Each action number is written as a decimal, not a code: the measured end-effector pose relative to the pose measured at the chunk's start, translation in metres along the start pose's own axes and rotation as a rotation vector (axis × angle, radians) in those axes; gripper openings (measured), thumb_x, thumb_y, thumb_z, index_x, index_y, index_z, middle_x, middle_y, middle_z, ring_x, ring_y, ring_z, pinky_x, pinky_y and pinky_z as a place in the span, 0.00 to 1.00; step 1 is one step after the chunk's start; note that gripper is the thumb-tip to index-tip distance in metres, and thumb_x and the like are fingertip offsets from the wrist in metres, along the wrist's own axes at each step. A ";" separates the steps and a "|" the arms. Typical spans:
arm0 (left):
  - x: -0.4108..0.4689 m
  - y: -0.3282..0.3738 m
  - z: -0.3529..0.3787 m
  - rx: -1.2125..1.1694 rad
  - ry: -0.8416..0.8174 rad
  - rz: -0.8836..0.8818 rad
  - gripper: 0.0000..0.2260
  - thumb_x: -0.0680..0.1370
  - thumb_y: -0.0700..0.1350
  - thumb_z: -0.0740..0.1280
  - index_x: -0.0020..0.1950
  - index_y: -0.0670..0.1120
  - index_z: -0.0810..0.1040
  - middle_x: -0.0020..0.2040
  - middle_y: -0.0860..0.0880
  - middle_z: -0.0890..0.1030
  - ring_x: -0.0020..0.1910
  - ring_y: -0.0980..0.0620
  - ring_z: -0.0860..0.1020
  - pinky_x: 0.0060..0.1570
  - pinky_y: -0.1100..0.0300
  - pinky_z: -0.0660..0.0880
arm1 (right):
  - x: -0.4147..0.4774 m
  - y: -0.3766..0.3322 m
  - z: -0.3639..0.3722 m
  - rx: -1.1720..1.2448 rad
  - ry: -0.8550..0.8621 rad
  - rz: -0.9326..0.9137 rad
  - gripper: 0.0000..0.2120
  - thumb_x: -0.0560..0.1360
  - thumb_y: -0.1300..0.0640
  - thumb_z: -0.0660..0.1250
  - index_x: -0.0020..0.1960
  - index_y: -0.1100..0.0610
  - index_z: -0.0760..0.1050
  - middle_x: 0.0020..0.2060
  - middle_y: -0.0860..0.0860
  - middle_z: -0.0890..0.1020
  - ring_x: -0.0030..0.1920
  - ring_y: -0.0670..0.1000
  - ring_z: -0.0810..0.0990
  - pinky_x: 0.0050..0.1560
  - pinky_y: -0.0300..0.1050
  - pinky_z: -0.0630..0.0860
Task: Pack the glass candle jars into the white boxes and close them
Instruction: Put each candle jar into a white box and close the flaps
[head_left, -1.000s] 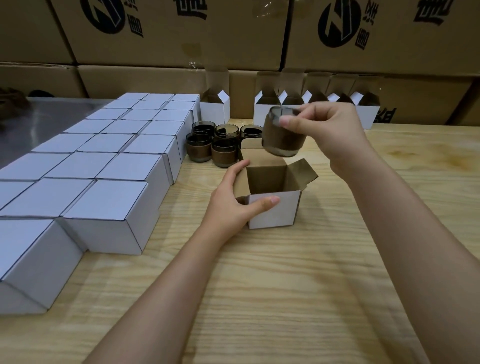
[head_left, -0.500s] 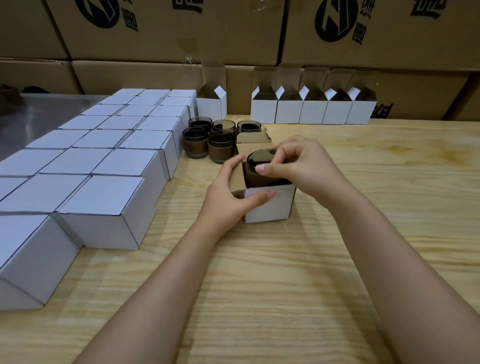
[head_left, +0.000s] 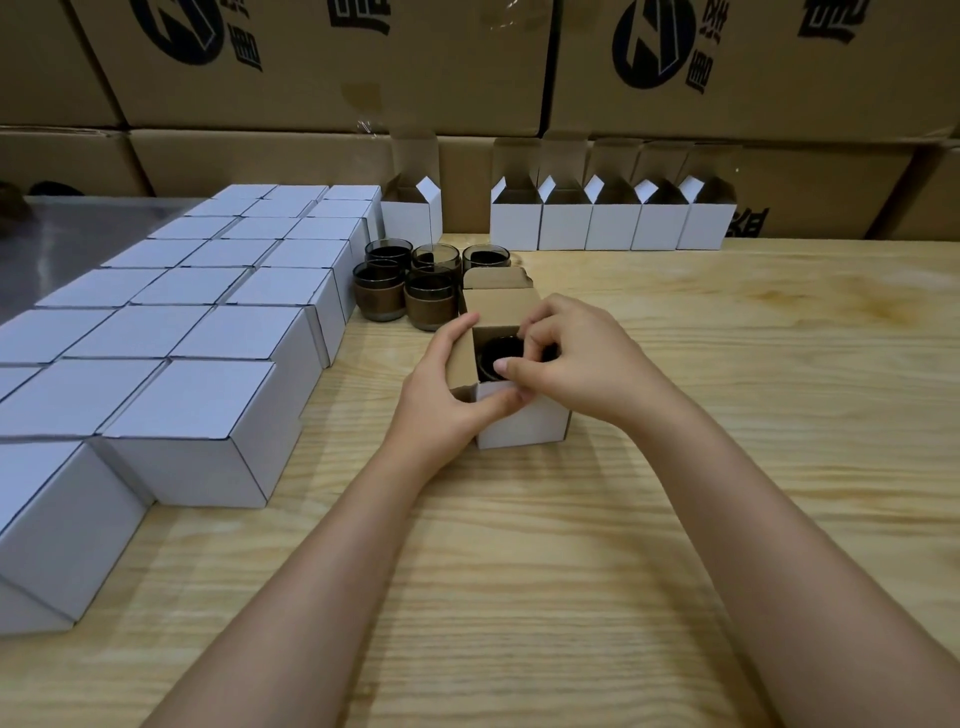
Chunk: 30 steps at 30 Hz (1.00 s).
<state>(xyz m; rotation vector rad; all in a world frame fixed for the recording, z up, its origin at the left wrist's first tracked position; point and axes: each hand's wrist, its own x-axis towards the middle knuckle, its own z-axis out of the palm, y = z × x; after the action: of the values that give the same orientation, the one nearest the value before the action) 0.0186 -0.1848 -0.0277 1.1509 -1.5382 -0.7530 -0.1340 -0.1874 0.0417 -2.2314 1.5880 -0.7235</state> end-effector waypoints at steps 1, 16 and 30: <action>0.000 0.000 0.000 -0.005 0.000 0.001 0.39 0.58 0.64 0.73 0.68 0.61 0.68 0.58 0.69 0.73 0.58 0.77 0.69 0.50 0.81 0.65 | 0.000 0.000 0.000 -0.023 -0.006 -0.005 0.16 0.72 0.46 0.70 0.31 0.55 0.77 0.48 0.43 0.74 0.51 0.46 0.74 0.53 0.49 0.73; 0.002 -0.004 -0.002 -0.029 -0.021 -0.022 0.39 0.61 0.59 0.76 0.70 0.62 0.67 0.62 0.68 0.71 0.61 0.72 0.69 0.52 0.78 0.69 | -0.002 0.046 0.025 1.280 0.545 0.265 0.09 0.81 0.61 0.57 0.50 0.55 0.76 0.45 0.51 0.80 0.45 0.50 0.78 0.48 0.44 0.74; -0.001 0.001 0.001 -0.058 0.060 -0.120 0.43 0.55 0.58 0.79 0.60 0.51 0.57 0.50 0.62 0.71 0.43 0.79 0.72 0.39 0.80 0.67 | 0.000 0.042 0.045 1.268 0.062 0.211 0.14 0.79 0.60 0.58 0.62 0.61 0.74 0.52 0.60 0.80 0.50 0.58 0.78 0.49 0.52 0.75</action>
<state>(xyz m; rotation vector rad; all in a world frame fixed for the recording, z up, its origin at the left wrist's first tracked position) 0.0170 -0.1837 -0.0278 1.2200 -1.3992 -0.8302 -0.1416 -0.2033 -0.0170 -1.0929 0.8717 -1.2483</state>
